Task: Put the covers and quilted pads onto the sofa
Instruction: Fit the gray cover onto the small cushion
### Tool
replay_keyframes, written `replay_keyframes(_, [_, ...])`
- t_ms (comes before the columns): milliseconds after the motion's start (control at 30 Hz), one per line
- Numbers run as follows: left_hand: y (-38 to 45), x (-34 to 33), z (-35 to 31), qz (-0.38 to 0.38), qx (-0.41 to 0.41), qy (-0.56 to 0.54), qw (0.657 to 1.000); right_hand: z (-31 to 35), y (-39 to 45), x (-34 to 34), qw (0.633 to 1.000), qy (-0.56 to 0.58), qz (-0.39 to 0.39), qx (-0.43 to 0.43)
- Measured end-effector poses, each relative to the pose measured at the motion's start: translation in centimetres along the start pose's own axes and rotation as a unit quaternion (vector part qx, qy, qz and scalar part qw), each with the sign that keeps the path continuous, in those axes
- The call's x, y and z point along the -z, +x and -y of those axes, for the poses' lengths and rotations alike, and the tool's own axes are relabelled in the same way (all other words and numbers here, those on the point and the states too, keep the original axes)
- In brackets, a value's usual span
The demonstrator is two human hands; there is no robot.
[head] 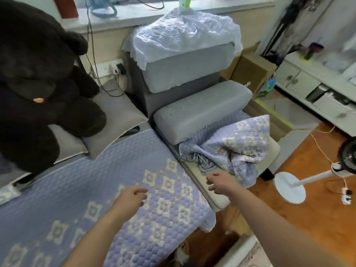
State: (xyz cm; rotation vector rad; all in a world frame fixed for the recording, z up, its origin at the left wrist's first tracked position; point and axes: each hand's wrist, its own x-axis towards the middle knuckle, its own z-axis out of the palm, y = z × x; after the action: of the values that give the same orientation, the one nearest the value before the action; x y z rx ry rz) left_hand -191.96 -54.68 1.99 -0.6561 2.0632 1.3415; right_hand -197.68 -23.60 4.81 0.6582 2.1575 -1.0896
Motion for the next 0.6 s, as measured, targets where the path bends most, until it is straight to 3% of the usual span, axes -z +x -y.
replay_keyframes(133, [4.3, -0.3, -1.8, 0.023, 0.027, 0.037, 0.999, -0.4, 0.2, 2.6, 0.987, 0.145, -0.062, -0.018])
replay_keyframes(300, [7.0, -5.4, -6.8, 0.059, 0.032, 0.038, 0.997, -4.5, 0.8, 4.3, 0.981, 0.164, -0.061, -0.077])
replay_keyframes(433, [9.6, -11.6, -13.3, 0.129, -0.006, 0.032, 0.991, -3.6, 7.3, 9.3, 0.972, 0.211, -0.082, -0.063])
replay_keyframes(600, [16.3, -21.5, -18.6, 0.095, 0.014, -0.025, 0.995, -3.0, 19.5, 15.0, 0.982, 0.187, -0.034, -0.009])
